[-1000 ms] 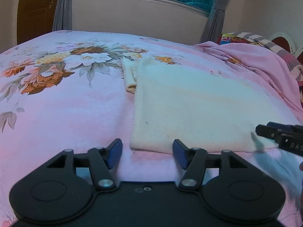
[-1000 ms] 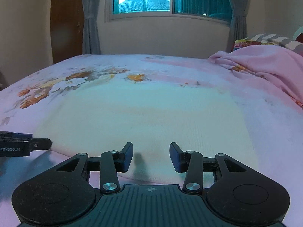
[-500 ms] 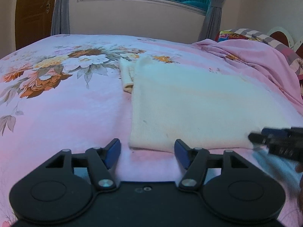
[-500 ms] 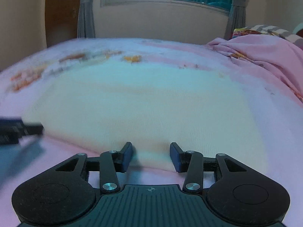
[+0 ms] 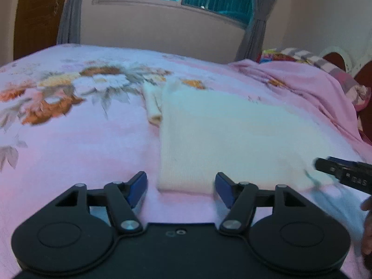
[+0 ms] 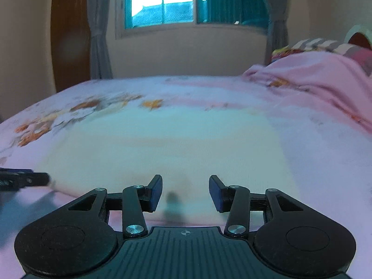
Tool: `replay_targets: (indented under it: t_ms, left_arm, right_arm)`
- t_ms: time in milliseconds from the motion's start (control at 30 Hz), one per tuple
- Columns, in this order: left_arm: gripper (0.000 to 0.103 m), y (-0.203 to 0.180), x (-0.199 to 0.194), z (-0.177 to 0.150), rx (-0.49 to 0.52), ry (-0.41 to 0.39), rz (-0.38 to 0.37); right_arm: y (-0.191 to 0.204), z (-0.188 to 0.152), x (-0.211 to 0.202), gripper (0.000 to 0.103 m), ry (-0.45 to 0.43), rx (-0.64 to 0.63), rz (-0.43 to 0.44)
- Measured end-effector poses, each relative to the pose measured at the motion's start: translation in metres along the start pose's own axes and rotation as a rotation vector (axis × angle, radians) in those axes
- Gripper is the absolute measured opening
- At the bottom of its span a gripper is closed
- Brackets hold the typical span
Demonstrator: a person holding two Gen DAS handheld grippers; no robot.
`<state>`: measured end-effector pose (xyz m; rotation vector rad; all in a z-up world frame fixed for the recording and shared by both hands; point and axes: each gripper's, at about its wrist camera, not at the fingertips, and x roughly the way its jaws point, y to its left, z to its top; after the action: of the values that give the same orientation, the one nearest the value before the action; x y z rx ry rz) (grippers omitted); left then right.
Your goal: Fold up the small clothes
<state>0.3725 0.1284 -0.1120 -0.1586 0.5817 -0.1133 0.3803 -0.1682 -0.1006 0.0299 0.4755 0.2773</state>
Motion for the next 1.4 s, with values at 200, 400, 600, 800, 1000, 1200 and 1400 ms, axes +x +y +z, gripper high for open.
replay_targets:
  t_ms: [200, 400, 600, 800, 1000, 1200, 1400]
  left_arm:
    - [0.064, 0.019, 0.025, 0.022, -0.074, 0.019, -0.021]
    - [0.064, 0.018, 0.042, 0.040, -0.027, 0.038, -0.044]
    - [0.067, 0.021, 0.095, 0.060, -0.035, 0.108, -0.006]
    - [0.065, 0.020, 0.101, 0.087, -0.016, 0.062, -0.018]
    - [0.071, 0.021, 0.134, 0.088, -0.007, 0.135, 0.005]
    - [0.069, 0.029, 0.106, 0.077, 0.014, 0.138, -0.064]
    - [0.069, 0.040, 0.101, 0.073, -0.044, 0.149, -0.112]
  right_arm:
    - [-0.038, 0.007, 0.017, 0.045, -0.004, 0.015, -0.084]
    - [-0.067, 0.023, 0.031, 0.045, 0.041, 0.041, -0.054]
    - [-0.101, 0.038, 0.091, 0.062, 0.189, 0.057, -0.098]
    - [-0.126, 0.073, 0.091, 0.061, 0.072, 0.097, -0.054]
    - [-0.138, 0.075, 0.140, 0.062, 0.203, 0.100, -0.121]
    - [-0.139, 0.065, 0.070, 0.062, 0.055, 0.125, -0.044]
    - [-0.115, 0.054, 0.054, 0.062, 0.045, 0.036, 0.003]
